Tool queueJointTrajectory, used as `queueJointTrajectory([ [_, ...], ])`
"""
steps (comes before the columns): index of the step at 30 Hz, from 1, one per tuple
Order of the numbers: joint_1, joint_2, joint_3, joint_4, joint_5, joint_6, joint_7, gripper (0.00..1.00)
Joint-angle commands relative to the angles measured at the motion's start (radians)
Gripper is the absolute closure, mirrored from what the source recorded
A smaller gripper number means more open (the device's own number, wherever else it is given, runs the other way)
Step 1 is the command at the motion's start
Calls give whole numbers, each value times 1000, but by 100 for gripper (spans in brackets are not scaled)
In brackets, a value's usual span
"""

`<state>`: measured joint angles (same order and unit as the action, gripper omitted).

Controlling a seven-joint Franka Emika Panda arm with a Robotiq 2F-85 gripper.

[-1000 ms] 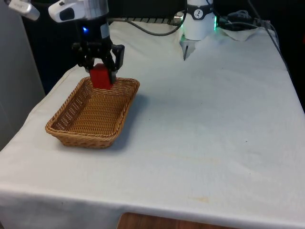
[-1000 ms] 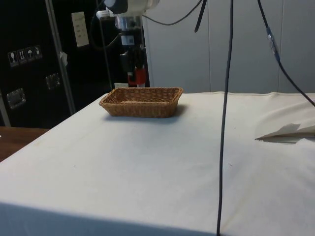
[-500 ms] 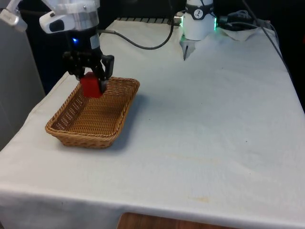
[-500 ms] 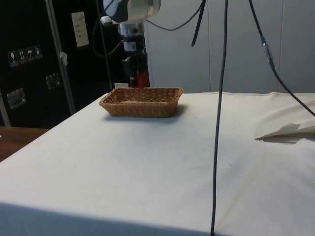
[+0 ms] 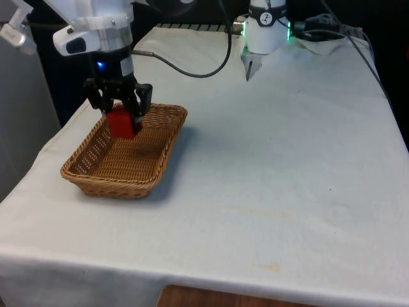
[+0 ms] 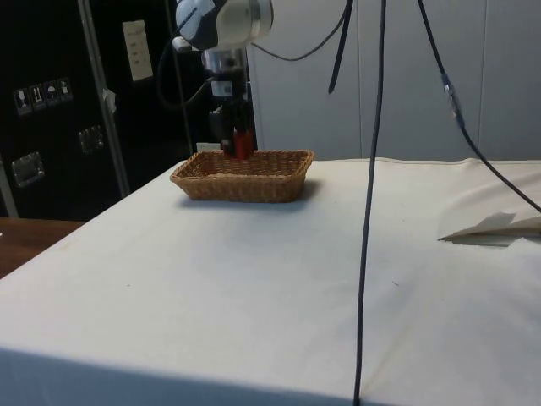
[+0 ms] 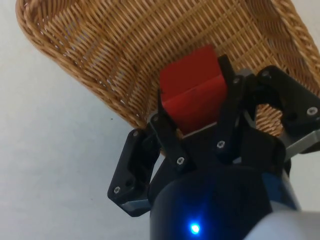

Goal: Pick up the cube and place it into the basket.

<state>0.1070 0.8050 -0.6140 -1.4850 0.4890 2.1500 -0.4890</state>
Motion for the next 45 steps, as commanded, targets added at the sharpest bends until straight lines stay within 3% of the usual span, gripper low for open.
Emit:
queueJointTrajectory([
  [1,-5,8,5,7,7,4,0,100],
  [9,-4,34,6,12,26,16,0,100],
  [10,1,28,1,5,21,12,0,100],
  [11,-4,37,6,13,27,17,0,100],
  [17,-4,62,6,23,44,22,0,100],
  [18,1,55,1,16,38,18,0,100],
  [19,-4,66,6,25,46,22,0,100],
  [25,1,82,1,27,55,26,0,100],
  [29,-3,106,5,42,67,32,2,100],
  [45,0,126,3,49,76,34,4,100],
])
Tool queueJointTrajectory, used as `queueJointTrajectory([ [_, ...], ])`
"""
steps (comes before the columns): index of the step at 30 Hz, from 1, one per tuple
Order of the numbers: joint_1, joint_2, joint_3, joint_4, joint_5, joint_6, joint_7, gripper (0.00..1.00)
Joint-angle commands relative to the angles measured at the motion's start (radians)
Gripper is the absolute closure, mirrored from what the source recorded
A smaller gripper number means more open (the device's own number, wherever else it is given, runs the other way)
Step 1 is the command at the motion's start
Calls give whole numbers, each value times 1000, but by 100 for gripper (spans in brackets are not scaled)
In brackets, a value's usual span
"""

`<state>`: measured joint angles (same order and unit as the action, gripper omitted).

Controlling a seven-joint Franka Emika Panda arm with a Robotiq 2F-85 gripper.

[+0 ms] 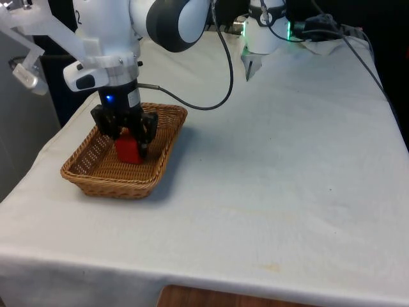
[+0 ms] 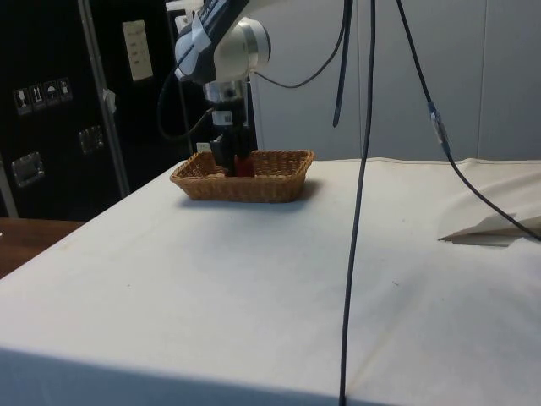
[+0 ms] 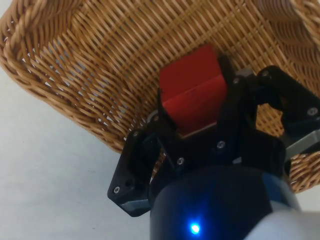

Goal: Pick up the cube and place it into the basket.

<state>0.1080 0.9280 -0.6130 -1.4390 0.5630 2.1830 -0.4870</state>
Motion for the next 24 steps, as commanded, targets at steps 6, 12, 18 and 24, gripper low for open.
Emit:
queueJointTrajectory([
  [6,-1,5,2,4,2,0,2,93],
  [12,-1,6,2,5,2,0,2,37],
  [18,0,6,2,5,2,0,2,0],
  [24,1,2,0,4,0,-3,3,0],
])
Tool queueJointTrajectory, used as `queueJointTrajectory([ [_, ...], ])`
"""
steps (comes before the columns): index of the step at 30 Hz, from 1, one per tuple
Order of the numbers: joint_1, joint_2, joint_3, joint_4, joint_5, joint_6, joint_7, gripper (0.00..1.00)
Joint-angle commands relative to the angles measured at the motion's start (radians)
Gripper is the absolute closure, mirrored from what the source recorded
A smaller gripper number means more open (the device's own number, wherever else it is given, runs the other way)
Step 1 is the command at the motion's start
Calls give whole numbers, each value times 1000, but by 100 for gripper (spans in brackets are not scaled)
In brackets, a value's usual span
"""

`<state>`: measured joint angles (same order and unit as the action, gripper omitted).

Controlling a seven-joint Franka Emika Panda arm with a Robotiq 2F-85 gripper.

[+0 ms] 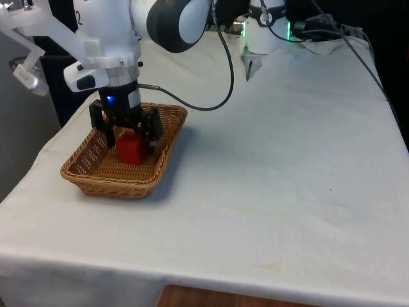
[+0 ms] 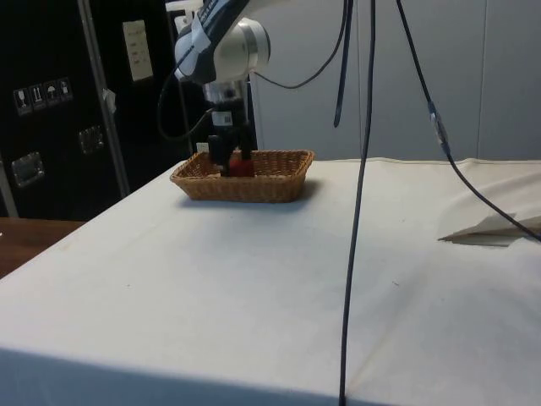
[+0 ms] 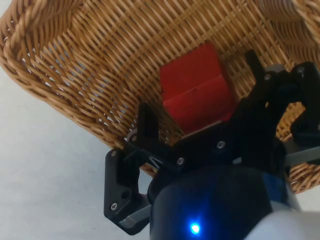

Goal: Pick up the cube and place it into the basket.

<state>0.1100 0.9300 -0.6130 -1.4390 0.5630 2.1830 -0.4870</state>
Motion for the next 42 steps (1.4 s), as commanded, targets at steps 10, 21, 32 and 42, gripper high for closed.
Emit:
queueJointTrajectory([
  [10,10,-23,-17,4,-4,-24,3,0],
  [21,21,-57,-34,3,-7,-53,4,0],
  [32,28,-82,-49,7,-4,-80,0,0],
  [42,43,-131,-76,-3,-18,-121,0,0],
])
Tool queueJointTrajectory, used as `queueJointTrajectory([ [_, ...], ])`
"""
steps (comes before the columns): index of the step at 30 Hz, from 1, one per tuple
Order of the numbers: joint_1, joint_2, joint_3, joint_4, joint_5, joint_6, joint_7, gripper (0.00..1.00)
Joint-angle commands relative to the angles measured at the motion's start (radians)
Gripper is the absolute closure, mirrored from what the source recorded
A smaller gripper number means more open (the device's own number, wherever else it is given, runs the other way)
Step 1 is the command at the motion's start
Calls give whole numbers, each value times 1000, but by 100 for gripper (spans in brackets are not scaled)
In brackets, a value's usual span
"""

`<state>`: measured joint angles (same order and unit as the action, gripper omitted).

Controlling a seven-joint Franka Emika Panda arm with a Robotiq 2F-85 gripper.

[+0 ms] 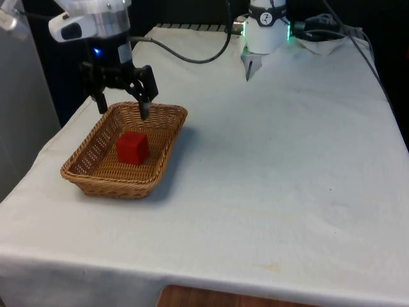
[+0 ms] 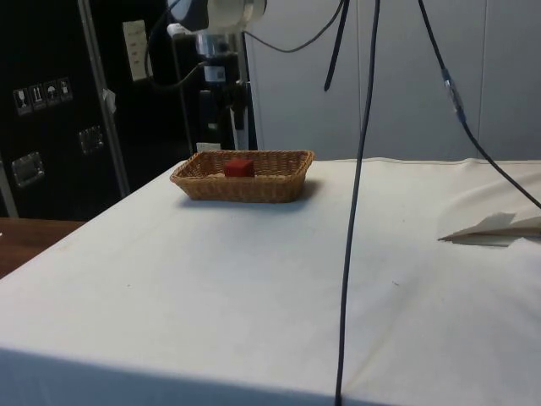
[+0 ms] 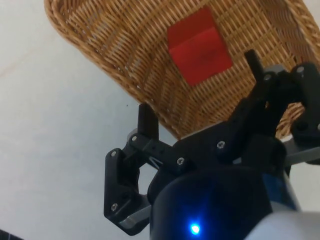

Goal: Pick up the cube and place it into the basket.

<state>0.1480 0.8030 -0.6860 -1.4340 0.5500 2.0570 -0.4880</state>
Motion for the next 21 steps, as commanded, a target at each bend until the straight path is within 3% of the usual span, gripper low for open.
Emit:
queueJointTrajectory([
  [1,7,-12,-7,-9,-8,-3,1,0],
  [7,10,-44,-17,-9,-18,-33,2,0],
  [8,3,-35,-10,-2,-10,-31,0,0],
  [9,11,-49,-19,-8,-19,-38,2,0],
  [17,17,-83,-34,-7,-30,-69,3,0],
  [18,12,-80,-30,-2,-24,-71,0,0],
  [19,19,-91,-37,-6,-33,-78,3,0],
  [21,19,-101,-39,-5,-37,-85,4,0],
])
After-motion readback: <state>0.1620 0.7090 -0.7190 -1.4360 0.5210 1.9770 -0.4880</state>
